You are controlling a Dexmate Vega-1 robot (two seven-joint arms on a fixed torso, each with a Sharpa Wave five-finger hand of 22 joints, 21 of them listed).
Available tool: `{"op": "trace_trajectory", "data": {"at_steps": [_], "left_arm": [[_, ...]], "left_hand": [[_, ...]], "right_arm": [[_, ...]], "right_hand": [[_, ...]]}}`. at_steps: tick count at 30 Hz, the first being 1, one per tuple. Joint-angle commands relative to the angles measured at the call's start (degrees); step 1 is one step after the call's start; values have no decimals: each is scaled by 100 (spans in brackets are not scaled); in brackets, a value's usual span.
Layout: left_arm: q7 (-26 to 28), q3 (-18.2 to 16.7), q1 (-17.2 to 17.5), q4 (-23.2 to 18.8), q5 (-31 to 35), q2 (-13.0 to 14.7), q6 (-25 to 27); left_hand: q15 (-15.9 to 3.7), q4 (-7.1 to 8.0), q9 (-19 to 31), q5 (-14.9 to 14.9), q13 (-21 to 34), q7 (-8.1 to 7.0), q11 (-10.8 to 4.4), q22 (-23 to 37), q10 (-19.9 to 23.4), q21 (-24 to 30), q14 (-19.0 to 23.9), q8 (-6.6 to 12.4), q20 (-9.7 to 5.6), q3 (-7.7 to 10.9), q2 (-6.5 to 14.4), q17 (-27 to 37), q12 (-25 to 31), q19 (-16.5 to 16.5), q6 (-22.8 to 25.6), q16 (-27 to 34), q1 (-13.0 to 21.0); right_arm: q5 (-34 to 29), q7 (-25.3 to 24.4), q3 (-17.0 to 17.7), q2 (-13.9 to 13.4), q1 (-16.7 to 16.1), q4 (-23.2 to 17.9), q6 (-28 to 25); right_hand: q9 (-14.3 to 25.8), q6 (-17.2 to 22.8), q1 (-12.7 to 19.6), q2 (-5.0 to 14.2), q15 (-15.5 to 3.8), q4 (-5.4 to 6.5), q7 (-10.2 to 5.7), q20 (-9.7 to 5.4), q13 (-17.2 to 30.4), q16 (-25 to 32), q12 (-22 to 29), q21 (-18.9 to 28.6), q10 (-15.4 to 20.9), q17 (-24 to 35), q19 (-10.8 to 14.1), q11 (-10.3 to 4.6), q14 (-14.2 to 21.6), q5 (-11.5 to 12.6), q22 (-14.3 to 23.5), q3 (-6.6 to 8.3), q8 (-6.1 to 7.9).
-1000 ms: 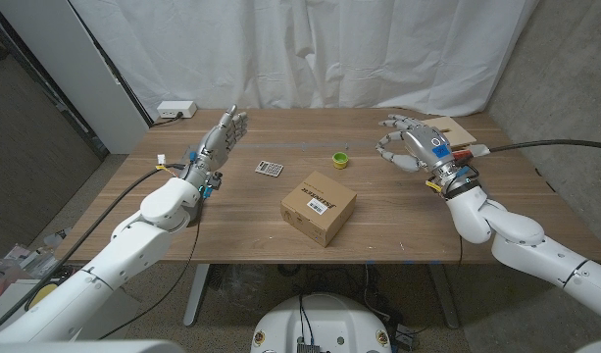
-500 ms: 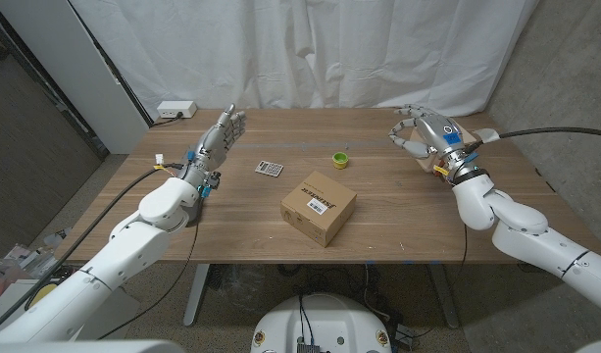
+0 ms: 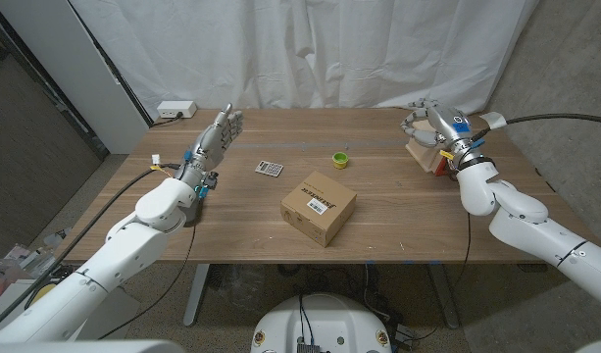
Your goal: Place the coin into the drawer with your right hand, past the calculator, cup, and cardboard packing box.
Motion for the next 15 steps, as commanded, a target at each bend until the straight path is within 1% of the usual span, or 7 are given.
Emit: {"op": "trace_trajectory", "data": {"at_steps": [1, 7, 11, 12, 15], "left_arm": [[34, -87, 106, -28, -12, 2, -46], [65, -120, 140, -54, 12, 2, -56], [95, -140, 146, -77, 25, -4, -51], [106, -146, 147, -88, 33, -1, -43], [122, -154, 158, -115, 39, 7, -13]], "left_hand": [[-3, -20, 12, 37, 25, -2, -25, 33, 22, -2, -30, -12, 14, -28, 49, 23, -7, -31, 54, 1, 38], [-2, -21, 12, 37, 25, -7, -21, 33, 23, -2, -31, -12, 10, -34, 51, 23, -7, -31, 56, 1, 41], [-2, -22, 12, 37, 25, -3, -16, 33, 16, -2, -31, -11, 10, -38, 54, 23, -9, -31, 59, 1, 44], [-4, -22, 12, 37, 25, -8, -8, 33, 13, -1, -30, -10, 14, -39, 54, 23, -10, -31, 61, 1, 44], [-3, -22, 12, 37, 25, -6, -12, 33, 11, -1, -31, -12, 13, -42, 56, 23, -11, -32, 55, 0, 46]], "right_arm": [[430, 258, -8, 96, 217, 153, -520], [668, 253, 10, 94, 252, 278, -675], [780, 277, -21, 101, 315, 348, -843], [808, 292, -30, 115, 346, 392, -928], [882, 268, -55, 102, 391, 480, -980]], "right_hand": [[23, 154, 35, 25, -196, 3, -151, -165, 1, -8, 6, -28, 38, -4, -21, 45, 2, -3, 8, -29, 0], [24, 146, 36, 27, -180, 3, -151, -161, 0, -2, 4, -32, 54, -7, -25, 60, 14, -9, 6, -35, -12], [24, 139, 36, 32, -185, 4, -152, -160, -1, -3, -1, -35, 49, -7, -29, 60, 9, -12, 5, -37, -19], [25, 134, 35, 34, -168, 6, -152, -154, -1, -4, -8, -37, 40, -8, -31, 81, 4, -15, 4, -40, -25], [26, 129, 35, 37, -165, 7, -152, -152, -1, -8, -11, -39, 42, -8, -35, 87, -7, -18, 4, -42, -30]]}}
